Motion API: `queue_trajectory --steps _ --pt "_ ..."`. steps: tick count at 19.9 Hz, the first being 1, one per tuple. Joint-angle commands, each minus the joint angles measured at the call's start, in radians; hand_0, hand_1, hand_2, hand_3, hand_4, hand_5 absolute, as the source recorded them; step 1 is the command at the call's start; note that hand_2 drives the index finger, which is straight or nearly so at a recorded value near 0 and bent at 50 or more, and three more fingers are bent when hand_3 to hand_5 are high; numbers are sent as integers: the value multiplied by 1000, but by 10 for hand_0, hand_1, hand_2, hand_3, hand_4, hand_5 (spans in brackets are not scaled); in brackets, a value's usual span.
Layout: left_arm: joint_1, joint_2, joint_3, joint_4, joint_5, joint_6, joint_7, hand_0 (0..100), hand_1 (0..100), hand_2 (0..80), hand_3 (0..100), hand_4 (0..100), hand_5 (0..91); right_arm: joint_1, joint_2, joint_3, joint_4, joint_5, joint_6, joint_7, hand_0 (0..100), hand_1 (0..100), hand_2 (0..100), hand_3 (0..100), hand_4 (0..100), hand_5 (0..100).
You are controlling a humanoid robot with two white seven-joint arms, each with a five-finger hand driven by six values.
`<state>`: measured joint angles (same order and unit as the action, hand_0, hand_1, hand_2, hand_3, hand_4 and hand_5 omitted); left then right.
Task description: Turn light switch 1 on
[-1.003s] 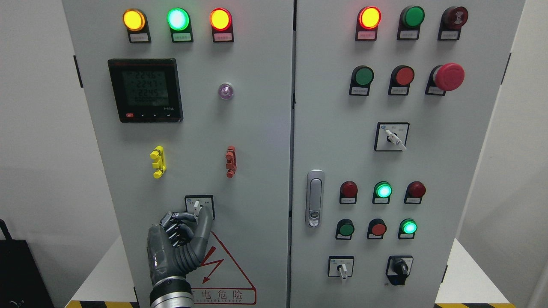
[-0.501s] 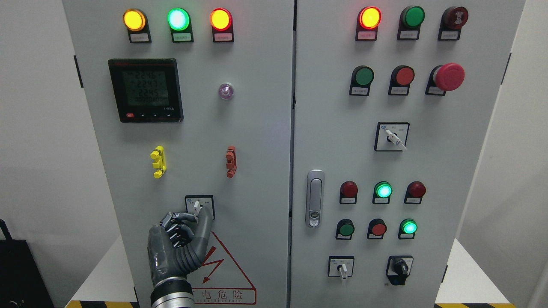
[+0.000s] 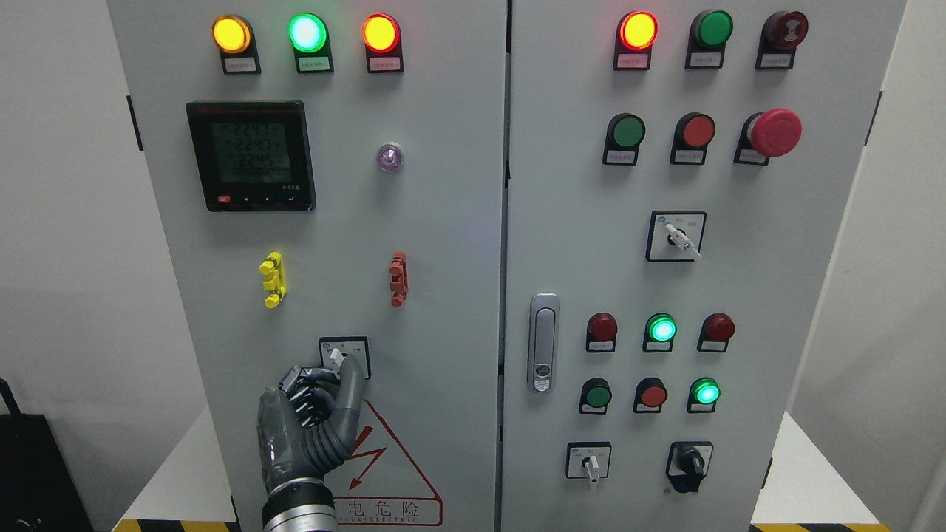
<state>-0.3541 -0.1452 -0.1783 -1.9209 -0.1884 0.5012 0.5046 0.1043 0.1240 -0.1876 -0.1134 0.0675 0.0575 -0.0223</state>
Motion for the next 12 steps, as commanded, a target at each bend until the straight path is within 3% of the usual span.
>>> queue_trajectory --steps 1,12 --pt "0 1 -1 2 1 -6 -1 496 497 623 970 940 837 0 -1 -1 0 0 -1 1 0 0 0 0 0 0" --pt "3 1 -1 2 1 -6 -1 562 402 628 973 942 837 0 0 0 0 0 -1 1 0 0 0 0 0 0"
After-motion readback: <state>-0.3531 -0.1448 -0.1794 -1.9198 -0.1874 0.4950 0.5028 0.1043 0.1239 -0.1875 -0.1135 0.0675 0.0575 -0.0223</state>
